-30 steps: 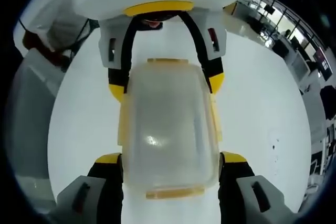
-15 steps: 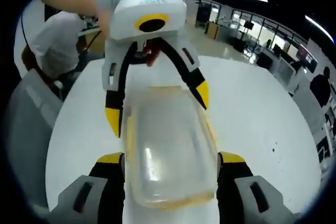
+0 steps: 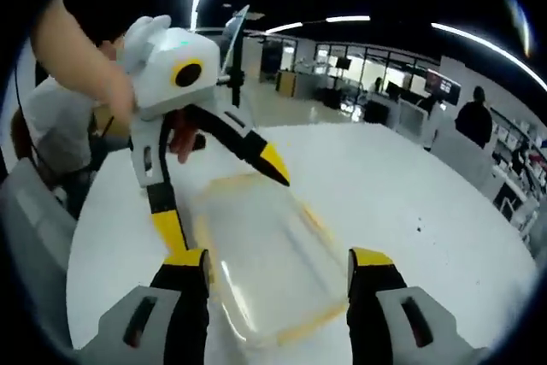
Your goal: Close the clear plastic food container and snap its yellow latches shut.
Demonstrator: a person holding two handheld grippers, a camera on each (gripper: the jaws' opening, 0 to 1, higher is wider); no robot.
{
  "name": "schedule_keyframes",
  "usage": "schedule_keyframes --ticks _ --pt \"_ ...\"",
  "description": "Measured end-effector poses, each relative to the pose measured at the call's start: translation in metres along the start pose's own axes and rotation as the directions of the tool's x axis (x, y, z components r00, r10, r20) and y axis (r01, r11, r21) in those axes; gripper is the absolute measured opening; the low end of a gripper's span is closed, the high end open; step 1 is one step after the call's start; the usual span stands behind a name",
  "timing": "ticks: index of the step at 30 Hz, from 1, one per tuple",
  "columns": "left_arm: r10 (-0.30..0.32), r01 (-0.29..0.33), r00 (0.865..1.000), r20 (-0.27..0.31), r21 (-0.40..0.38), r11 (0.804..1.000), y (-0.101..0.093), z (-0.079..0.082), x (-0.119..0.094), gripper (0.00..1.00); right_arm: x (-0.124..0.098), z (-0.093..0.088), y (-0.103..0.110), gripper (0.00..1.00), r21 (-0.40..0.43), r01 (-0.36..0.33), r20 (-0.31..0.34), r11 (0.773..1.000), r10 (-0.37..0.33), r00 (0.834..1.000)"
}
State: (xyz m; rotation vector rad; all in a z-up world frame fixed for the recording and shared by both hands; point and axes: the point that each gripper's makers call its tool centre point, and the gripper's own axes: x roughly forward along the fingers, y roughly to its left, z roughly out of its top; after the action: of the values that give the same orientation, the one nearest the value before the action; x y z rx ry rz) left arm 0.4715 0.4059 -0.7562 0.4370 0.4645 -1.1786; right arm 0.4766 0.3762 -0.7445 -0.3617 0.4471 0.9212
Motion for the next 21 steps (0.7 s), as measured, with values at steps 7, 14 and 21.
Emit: schedule_keyframes --ticks 7,14,21 --pt "0.064 -0.058 0.995 0.079 -0.076 0.995 -0.002 0.013 -0.009 0.75 -0.014 0.000 -0.001 0.65 0.056 0.042 0.035 0.998 -0.044 0.998" --pt "0.082 -0.077 0.995 0.065 -0.078 0.994 -0.006 0.005 -0.015 0.74 -0.025 -0.001 0.002 0.65 0.119 0.064 0.056 0.991 -0.071 0.996" --pt "0.134 -0.119 0.987 0.092 -0.156 0.981 -0.004 -0.001 -0.027 0.74 -0.041 -0.008 0.001 0.65 0.159 0.088 0.058 0.983 -0.099 0.993"
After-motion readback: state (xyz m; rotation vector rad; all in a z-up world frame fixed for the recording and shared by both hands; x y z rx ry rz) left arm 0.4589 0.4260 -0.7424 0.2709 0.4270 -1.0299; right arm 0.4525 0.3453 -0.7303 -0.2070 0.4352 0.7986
